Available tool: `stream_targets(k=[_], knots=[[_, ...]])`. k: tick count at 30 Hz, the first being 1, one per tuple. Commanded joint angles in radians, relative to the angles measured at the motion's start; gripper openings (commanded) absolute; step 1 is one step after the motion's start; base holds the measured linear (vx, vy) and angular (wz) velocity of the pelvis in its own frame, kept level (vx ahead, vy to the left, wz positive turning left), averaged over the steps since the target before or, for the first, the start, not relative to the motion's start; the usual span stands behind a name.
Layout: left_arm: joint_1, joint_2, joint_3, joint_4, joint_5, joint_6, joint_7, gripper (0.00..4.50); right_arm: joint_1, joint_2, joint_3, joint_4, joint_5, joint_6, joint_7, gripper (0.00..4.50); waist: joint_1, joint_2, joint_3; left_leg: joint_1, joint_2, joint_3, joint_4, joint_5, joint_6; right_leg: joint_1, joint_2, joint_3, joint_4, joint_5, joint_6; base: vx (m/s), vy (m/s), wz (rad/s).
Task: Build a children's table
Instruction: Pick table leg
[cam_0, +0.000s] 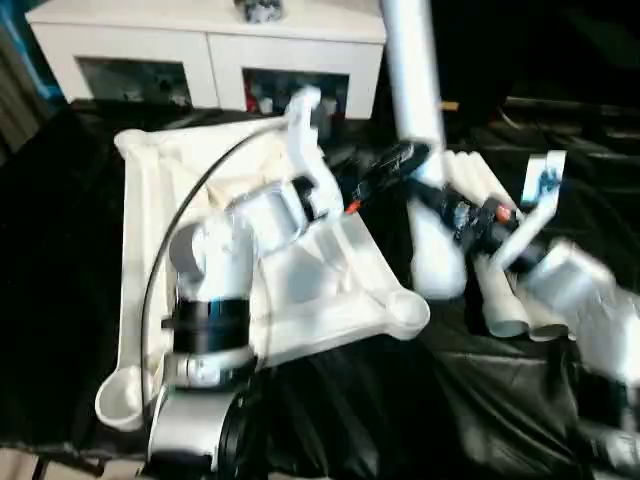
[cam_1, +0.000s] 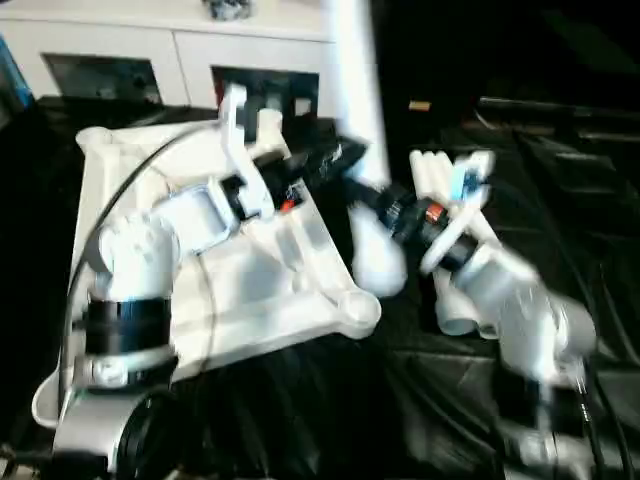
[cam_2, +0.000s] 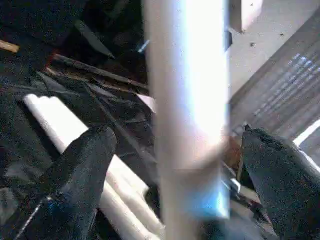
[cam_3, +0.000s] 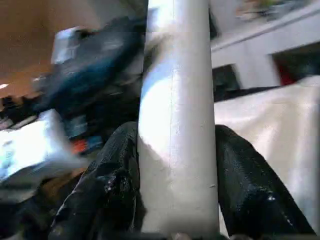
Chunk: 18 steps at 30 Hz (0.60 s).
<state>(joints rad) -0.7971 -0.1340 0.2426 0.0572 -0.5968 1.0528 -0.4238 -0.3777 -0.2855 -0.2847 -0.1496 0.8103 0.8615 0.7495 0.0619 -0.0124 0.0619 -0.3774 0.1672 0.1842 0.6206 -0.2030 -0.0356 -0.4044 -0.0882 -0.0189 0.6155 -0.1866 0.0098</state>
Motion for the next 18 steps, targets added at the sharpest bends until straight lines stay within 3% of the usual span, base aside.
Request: stream_targets(k=[1,2,4,6,9,11,12,13,14,16,17,18], knots=[[-0.028,-0.075,0.007,-0.001,-0.026,0.027,0.024,4.5,0.005,-0.011,0.001,-0.047,0.024,0.011,0.015,1.81,0.005,-0.005,-0.071,0.012,0.044,-0.017,-0.074,-0.101,0.061,0.055,-0.042,0.022,-0.073,-0.139,-0.257,0.0,0.0,0.0],[-0.03,-0.078,0.007,-0.001,-0.04,0.03,0.035,4.5,0.012,-0.012,0.002,-0.06,0.027,0.016,0.012,1.81,0.002,-0.012,-0.069,0.01,0.043,-0.016,-0.076,-0.109,0.053,0.053,-0.04,0.021,-0.077,-0.167,-0.249,0.0,0.0,0.0],[-0.033,-0.085,0.02,-0.009,-0.075,0.029,0.045,4.5,0.02,-0.014,0.004,-0.074,0.031,0.022,0.003,1.81,0.004,-0.013,-0.069,0.011,0.043,-0.016,-0.076,-0.112,0.047,0.052,-0.041,0.022,-0.078,-0.188,-0.238,0.0,0.0,0.0],[-0.035,-0.087,0.029,-0.018,-0.091,0.033,0.06,4.14,0.027,-0.023,0.016,-0.083,0.028,0.022,0.0,1.81,0.003,-0.011,-0.069,0.008,0.043,-0.019,-0.077,-0.097,0.045,0.052,-0.041,0.02,-0.076,-0.177,-0.231,0.0,0.0,0.0],[-0.034,-0.076,0.014,-0.032,-0.076,0.034,0.079,4.14,0.028,-0.032,0.039,-0.088,0.009,0.015,-0.013,1.81,0.004,-0.01,-0.07,0.011,0.045,-0.017,-0.076,-0.085,0.048,0.049,-0.041,0.021,-0.076,-0.162,-0.23,0.0,0.0,0.0],[-0.033,-0.082,-0.007,-0.053,-0.049,0.038,0.114,3.7,0.018,-0.031,0.083,-0.099,-0.041,0.0,-0.052,1.81,0.003,-0.01,-0.072,0.008,0.045,-0.018,-0.075,-0.058,0.052,0.05,-0.04,0.021,-0.072,-0.129,-0.23,0.0,0.0,0.0],[-0.033,-0.082,-0.007,-0.053,-0.049,0.038,0.114,3.7,0.018,-0.031,0.083,-0.099,-0.041,0.0,-0.052,1.81,0.004,-0.009,-0.072,0.007,0.046,-0.019,-0.075,-0.05,0.052,0.051,-0.041,0.02,-0.071,-0.119,-0.228,0.0,0.0,0.0],[-0.035,-0.095,-0.013,-0.055,-0.027,0.016,0.153,3.7,0.007,-0.025,0.12,-0.106,-0.096,-0.021,-0.089,1.81,0.003,-0.008,-0.072,0.007,0.047,-0.02,-0.075,-0.044,0.052,0.051,-0.041,0.02,-0.07,-0.105,-0.229,0.0,0.0,0.0],[-0.036,-0.097,-0.013,-0.055,-0.024,0.011,0.16,3.68,0.006,-0.023,0.124,-0.106,-0.104,-0.023,-0.095,1.81,0.002,-0.009,-0.072,0.006,0.046,-0.019,-0.075,-0.045,0.05,0.051,-0.041,0.019,-0.071,-0.103,-0.228,0.0,0.0,0.0],[-0.052,-0.132,0.008,-0.028,0.004,-0.036,0.27,3.27,-0.013,-0.009,0.188,-0.114,-0.194,-0.055,-0.159,1.81,-0.002,-0.011,-0.07,0.003,0.043,-0.02,-0.076,-0.061,0.034,0.053,-0.04,0.019,-0.073,-0.119,-0.215,0.0,0.0,0.0],[-0.056,-0.14,0.014,-0.017,0.013,-0.051,0.306,3.28,-0.019,-0.002,0.206,-0.115,-0.214,-0.059,-0.179,1.81,0.0,-0.006,-0.071,0.006,0.043,-0.02,-0.076,-0.069,0.032,0.053,-0.041,0.019,-0.074,-0.126,-0.213,0.0,0.0,0.0],[-0.057,-0.145,0.017,-0.008,0.02,-0.065,0.331,3.29,-0.022,0.004,0.223,-0.118,-0.233,-0.075,-0.191,1.81,-0.002,-0.007,-0.07,0.005,0.043,-0.021,-0.076,-0.075,0.03,0.052,-0.041,0.02,-0.075,-0.134,-0.209,0.0,0.0,0.0]])
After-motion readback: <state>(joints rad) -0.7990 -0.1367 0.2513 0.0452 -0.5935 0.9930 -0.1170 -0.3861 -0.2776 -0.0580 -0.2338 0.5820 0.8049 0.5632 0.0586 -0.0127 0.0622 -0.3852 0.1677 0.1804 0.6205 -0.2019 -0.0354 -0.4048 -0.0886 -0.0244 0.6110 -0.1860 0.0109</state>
